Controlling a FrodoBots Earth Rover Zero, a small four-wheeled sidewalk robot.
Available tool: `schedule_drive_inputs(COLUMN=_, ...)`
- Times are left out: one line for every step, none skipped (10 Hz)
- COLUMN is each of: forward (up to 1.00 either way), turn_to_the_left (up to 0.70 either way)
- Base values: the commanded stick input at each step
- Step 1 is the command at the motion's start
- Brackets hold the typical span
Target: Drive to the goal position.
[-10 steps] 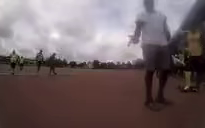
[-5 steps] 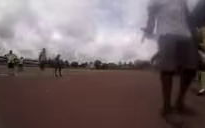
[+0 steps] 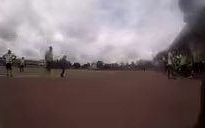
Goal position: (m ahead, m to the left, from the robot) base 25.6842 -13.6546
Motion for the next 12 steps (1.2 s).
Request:
schedule_drive_inputs(forward=1.00, turn_to_the_left=-0.40)
schedule_drive_inputs(forward=1.00, turn_to_the_left=-0.40)
schedule_drive_inputs(forward=1.00, turn_to_the_left=-0.40)
schedule_drive_inputs(forward=1.00, turn_to_the_left=-0.40)
schedule_drive_inputs(forward=1.00, turn_to_the_left=-0.40)
schedule_drive_inputs(forward=1.00, turn_to_the_left=-0.40)
schedule_drive_inputs(forward=1.00, turn_to_the_left=-0.40)
schedule_drive_inputs(forward=1.00, turn_to_the_left=-0.40)
schedule_drive_inputs(forward=1.00, turn_to_the_left=-0.40)
schedule_drive_inputs(forward=1.00, turn_to_the_left=-0.40)
schedule_drive_inputs(forward=1.00, turn_to_the_left=-0.40)
schedule_drive_inputs(forward=1.00, turn_to_the_left=-0.40)
